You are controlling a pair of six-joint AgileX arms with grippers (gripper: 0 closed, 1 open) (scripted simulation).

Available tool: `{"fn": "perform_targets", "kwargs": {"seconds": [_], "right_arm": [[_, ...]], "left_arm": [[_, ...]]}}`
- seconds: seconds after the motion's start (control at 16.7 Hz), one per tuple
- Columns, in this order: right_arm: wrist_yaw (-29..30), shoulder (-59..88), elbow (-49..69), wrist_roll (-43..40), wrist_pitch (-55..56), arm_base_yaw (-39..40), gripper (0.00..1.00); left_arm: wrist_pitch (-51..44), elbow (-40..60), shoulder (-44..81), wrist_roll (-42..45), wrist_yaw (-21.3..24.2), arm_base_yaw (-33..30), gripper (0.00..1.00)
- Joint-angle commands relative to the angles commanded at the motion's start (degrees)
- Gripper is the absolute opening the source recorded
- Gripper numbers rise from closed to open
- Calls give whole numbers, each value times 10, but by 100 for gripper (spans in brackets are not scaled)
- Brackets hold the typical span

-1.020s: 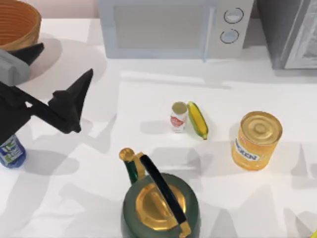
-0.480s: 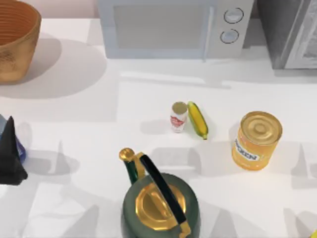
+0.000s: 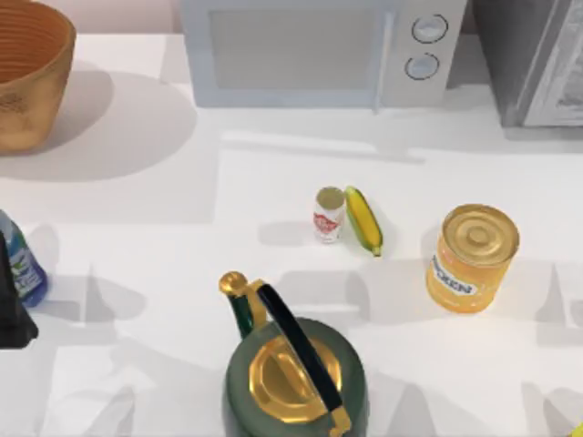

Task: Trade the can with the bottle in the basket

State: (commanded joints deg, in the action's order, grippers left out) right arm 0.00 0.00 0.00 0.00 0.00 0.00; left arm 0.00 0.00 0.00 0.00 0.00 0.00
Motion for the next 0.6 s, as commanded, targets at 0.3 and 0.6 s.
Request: {"fn": "perform_targets", "kwargs": {"seconds": [0.3, 0.6], "right_arm": [[0, 0, 0, 0, 0, 0, 100], [0, 0, 0, 0, 0, 0, 100]], "left_arm": [[38, -1, 39, 2, 2, 6, 100], [200, -12, 217, 8, 21, 25, 100]]}}
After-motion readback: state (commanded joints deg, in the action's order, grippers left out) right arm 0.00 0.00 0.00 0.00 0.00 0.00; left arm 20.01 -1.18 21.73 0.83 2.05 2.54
